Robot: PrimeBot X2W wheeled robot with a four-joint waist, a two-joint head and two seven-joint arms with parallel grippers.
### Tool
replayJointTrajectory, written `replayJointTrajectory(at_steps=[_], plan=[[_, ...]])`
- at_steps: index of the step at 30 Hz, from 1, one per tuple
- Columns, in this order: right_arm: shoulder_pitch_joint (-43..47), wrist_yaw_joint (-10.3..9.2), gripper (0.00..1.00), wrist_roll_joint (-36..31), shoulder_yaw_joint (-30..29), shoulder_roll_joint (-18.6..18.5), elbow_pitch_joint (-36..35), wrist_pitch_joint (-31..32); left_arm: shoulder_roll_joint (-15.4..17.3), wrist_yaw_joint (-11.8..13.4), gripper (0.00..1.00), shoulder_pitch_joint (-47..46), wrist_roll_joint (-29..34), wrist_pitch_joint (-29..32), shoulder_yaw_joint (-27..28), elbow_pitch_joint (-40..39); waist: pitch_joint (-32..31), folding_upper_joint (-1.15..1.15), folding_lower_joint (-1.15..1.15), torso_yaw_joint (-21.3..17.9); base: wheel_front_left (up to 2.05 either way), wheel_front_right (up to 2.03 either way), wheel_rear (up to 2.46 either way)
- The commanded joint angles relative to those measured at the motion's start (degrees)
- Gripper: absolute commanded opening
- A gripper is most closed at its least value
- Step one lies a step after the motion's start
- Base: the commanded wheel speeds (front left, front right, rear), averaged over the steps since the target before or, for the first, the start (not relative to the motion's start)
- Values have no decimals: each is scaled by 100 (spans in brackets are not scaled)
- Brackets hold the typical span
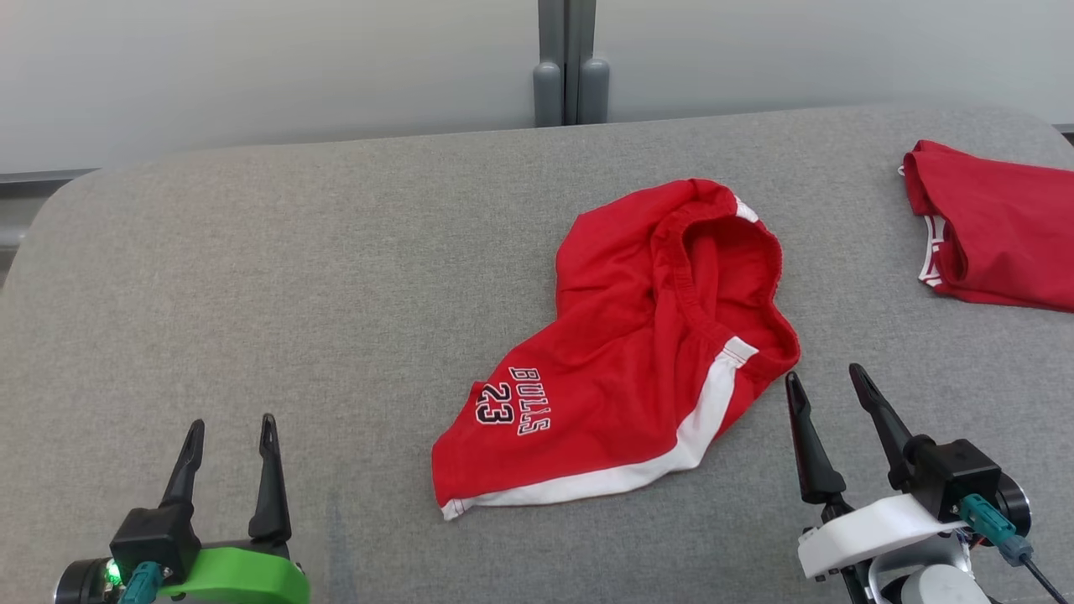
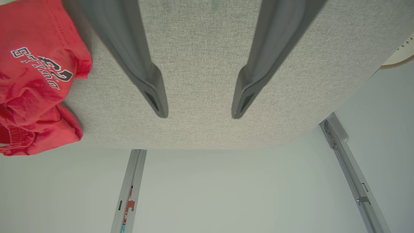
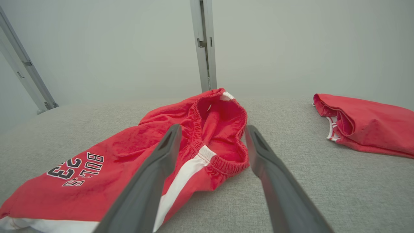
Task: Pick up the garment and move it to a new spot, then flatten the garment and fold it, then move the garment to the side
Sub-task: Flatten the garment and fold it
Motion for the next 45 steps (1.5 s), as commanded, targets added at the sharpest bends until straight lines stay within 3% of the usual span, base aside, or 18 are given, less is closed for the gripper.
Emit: replayJointTrajectory(at_steps=[1,20,24,28,34,36,45], plan=[[87,-6,100,-29,-15,11,-2,-13,15,-14,100,101,63,-15,-5,15,-45,0,0,30,0,0,0],[77,-6,100,-115,-47,28,168,-13,15,-16,100,225,127,-15,71,-50,-179,0,0,53,0,0,0],[-34,-6,100,-159,-16,-110,309,7,14,-16,100,191,76,-15,-83,-118,-178,0,0,64,0,0,0],[-356,-6,100,-177,91,-395,584,114,179,-16,100,138,80,-15,-651,-71,-158,0,0,93,0,0,0],[-1002,-6,100,42,484,-874,1215,402,480,-8,100,38,-176,-15,-2091,219,-97,0,0,166,0,0,0],[-1351,-6,100,273,939,-1139,1598,553,545,-8,100,-36,-354,-15,-2590,459,-38,0,0,182,0,0,0],[-2328,-6,100,976,2334,-1710,2379,770,660,-9,100,-402,-669,-15,-3353,1182,178,0,0,178,0,0,0]])
